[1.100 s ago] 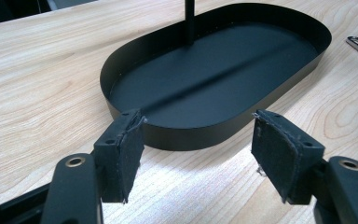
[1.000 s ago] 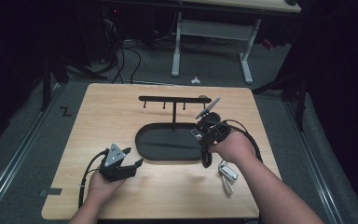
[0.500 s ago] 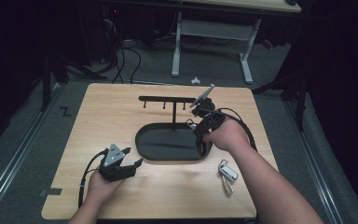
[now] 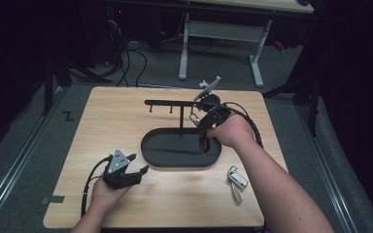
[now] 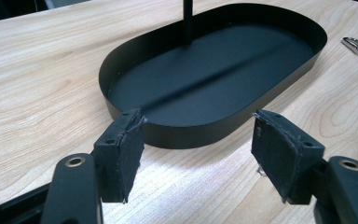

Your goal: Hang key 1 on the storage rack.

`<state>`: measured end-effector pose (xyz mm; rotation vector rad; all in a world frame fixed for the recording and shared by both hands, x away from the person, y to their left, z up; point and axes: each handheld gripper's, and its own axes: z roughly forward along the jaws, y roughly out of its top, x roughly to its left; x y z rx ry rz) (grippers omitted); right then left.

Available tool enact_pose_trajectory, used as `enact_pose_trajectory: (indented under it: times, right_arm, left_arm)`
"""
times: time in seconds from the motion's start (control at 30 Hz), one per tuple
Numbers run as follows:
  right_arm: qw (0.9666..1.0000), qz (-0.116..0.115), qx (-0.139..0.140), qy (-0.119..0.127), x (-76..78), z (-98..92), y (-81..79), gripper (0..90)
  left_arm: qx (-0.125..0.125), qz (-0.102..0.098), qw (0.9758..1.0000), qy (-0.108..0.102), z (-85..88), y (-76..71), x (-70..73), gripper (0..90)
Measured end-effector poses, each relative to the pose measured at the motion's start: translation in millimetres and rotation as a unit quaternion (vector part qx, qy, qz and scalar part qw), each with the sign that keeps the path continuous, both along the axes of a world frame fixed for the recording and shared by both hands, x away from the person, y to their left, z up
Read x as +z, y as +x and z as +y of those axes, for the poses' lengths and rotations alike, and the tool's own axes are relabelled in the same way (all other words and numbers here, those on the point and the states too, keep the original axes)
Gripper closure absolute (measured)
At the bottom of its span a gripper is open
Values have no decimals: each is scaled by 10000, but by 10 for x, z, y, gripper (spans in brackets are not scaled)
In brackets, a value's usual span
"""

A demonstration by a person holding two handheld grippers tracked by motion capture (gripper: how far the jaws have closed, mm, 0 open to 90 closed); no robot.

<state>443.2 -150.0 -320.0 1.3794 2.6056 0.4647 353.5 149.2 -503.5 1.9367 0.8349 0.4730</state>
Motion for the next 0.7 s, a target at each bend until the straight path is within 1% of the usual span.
enact_pose_trajectory:
  times: [0.03,0.13,0.23,0.43,0.53,0.7]
  right_arm:
    - [10000,-40,-18,-3,8,9,27,804]
    - [10000,-54,-48,0,9,11,49,805]
    - [9998,-99,-150,-74,-21,18,97,804]
    - [9998,-84,-199,-22,-58,31,155,804]
    - [9997,-113,-222,-9,-71,54,176,804]
    - [9993,-173,-309,-93,-122,73,219,803]
  left_arm:
    - [3,5,10000,-4,2,2,-1,345]
    - [-2,23,10000,-9,2,5,-5,345]
    - [-19,17,10000,10,-8,0,-8,345]
    - [-17,24,10000,2,-1,3,-7,345]
    - [-18,40,10000,-1,4,6,-8,345]
    - [-23,39,10000,-2,4,6,-8,344]
